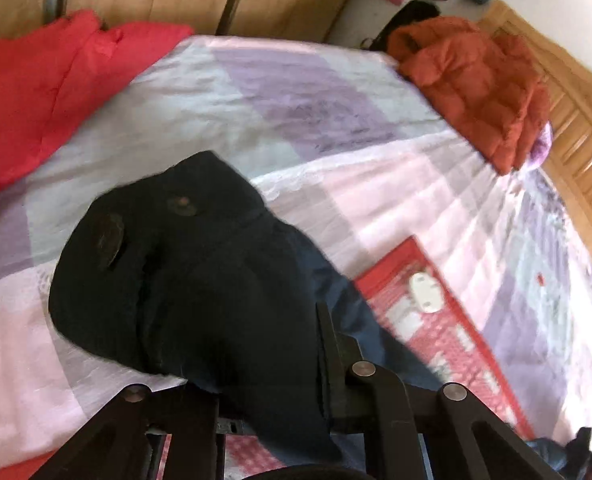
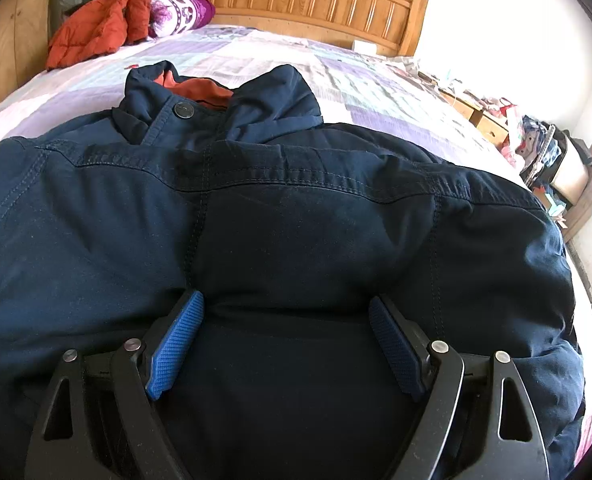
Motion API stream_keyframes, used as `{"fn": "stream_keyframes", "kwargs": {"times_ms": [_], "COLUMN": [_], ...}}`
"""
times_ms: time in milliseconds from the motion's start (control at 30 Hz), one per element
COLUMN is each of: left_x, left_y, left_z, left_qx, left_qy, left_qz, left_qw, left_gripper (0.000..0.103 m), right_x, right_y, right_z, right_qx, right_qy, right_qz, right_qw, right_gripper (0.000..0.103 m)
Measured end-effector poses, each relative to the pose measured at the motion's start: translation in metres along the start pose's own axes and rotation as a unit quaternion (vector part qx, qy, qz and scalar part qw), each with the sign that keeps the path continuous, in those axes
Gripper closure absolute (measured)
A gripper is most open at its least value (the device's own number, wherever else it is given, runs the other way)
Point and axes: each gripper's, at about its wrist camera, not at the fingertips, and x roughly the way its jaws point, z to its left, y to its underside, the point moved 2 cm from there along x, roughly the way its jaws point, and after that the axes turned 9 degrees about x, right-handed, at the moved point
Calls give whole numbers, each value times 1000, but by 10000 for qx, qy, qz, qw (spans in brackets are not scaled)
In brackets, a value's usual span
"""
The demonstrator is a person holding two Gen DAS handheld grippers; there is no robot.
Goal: Fold large clothes
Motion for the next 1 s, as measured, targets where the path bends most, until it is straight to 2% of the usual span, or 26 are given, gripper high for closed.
{"fn": "stream_keyframes", "kwargs": {"times_ms": [100, 233, 300, 400, 533, 567, 633, 700, 800, 867, 900, 1000], "left_x": [-27, -81, -108, -150, -205, -218, -232, -242, -245, -243, -239, -224], "left_y": [-9, -24, -28, -27, -6, 4, 21, 42, 94, 126, 154, 218], "left_z": [-26, -73, -99, -149, -231, -254, -294, -334, -402, -435, -457, -498], "left_qx": [408, 1136, 1472, 2047, 2901, 3088, 3303, 3498, 3822, 3991, 4119, 4386], "left_qy": [171, 459, 638, 951, 1510, 1700, 2040, 2368, 2890, 3102, 3224, 3334], "left_qz": [-265, -593, -741, -924, -1115, -1140, -1102, -959, -652, -470, -329, 16], "left_qw": [9987, 9907, 9843, 9698, 9384, 9289, 9150, 9013, 8753, 8615, 8517, 8345], "left_gripper": [91, 91, 91, 91, 91, 91, 91, 92, 92, 92, 92, 92], "right_x": [0, 1, 2, 1, -23, -45, -90, -125, -164, -184, -192, -212], "right_y": [0, 0, 0, -5, -19, -21, -21, -15, 1, 14, 21, 44], "right_z": [0, 0, 1, -1, -2, -6, -15, -27, -53, -72, -80, -116], "right_qx": [-2, -7, -39, -30, -165, -96, -46, -60, -1, -34, -49, 35], "right_qy": [3, 7, 36, -5, -182, -411, -720, -907, -1182, -1152, -1124, -1022], "right_qz": [3, 11, 34, 132, 274, 39, -453, -700, -757, -844, -868, -817], "right_qw": [10000, 10000, 10000, 9999, 9993, 9991, 9964, 9934, 9901, 9898, 9899, 9914], "right_gripper": [16, 16, 16, 16, 16, 16, 16, 16, 16, 16, 16, 16]}}
